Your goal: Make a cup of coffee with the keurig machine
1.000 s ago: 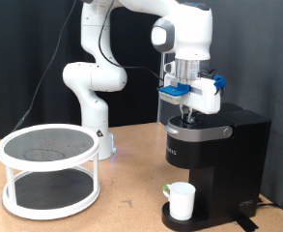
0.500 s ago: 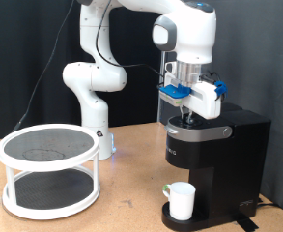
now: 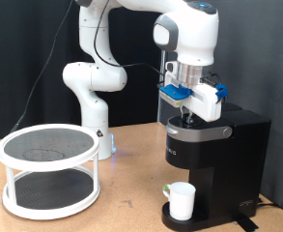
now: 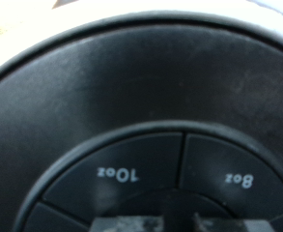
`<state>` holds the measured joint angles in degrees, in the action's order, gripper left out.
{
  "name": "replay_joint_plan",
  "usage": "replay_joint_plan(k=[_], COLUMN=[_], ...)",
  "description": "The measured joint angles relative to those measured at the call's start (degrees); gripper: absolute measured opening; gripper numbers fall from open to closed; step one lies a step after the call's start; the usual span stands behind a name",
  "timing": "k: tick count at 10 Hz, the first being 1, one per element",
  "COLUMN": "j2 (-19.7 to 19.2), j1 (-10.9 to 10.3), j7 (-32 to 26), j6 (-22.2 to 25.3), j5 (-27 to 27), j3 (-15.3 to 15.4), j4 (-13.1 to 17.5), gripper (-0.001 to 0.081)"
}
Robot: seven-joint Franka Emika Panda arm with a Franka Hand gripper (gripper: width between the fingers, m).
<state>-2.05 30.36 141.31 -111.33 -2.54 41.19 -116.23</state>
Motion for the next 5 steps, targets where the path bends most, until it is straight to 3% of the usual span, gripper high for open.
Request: replay_joint_plan(k=[2, 3, 5], j2=[1.3, 3.4, 7.3], j1=[0.0, 0.0, -0.1], j7=[2.6, 2.4, -3.8], j6=[-4.7, -9.2, -16.3], j5=[0.4, -0.8, -8.7], j3=[0.1, 0.0, -0.3], j4=[-1.9, -4.3, -8.8], gripper=[0.0, 0.0, 0.0])
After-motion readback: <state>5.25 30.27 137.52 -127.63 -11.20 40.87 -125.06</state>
